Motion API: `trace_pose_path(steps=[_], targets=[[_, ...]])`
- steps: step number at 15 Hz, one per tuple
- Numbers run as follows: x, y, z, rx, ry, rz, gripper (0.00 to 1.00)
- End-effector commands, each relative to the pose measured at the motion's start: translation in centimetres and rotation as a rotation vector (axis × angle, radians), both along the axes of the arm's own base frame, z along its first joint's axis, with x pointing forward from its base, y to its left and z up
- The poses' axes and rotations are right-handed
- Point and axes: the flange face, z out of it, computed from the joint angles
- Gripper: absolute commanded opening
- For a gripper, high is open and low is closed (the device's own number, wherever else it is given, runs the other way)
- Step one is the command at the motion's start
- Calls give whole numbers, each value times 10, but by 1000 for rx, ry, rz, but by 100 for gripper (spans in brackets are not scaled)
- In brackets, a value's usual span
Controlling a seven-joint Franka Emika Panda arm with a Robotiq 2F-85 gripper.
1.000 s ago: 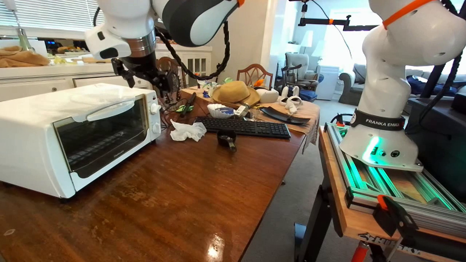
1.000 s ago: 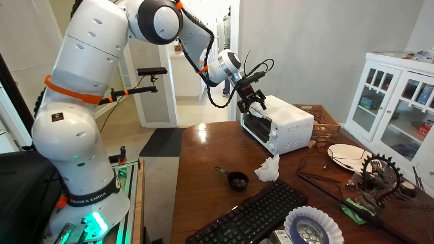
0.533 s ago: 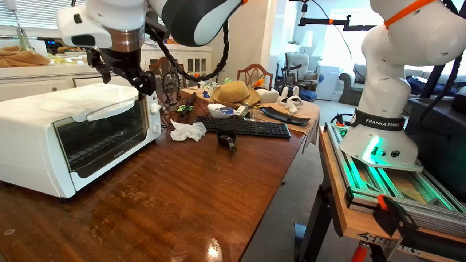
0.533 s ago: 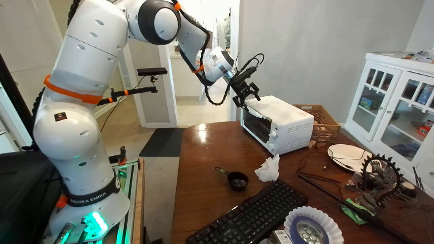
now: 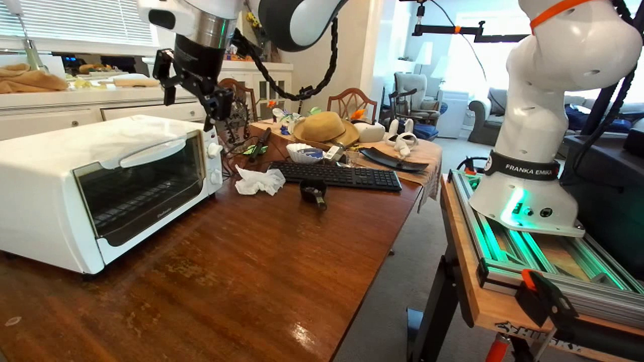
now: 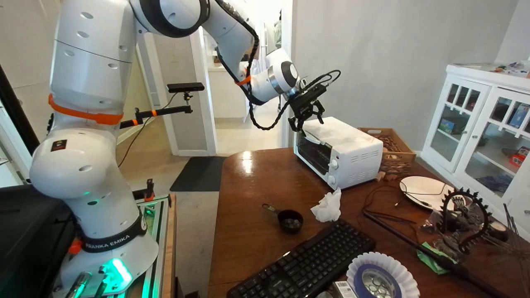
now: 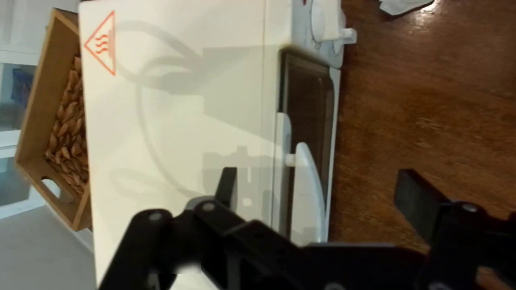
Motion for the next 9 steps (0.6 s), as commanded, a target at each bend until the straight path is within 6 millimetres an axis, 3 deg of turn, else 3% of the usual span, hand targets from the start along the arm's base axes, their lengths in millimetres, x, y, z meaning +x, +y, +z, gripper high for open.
trace_pose_path(steps=[1,9], targets=[[-14,-10,-22,17,111,45,100],[-14,10,-44,-86,168,157,100]])
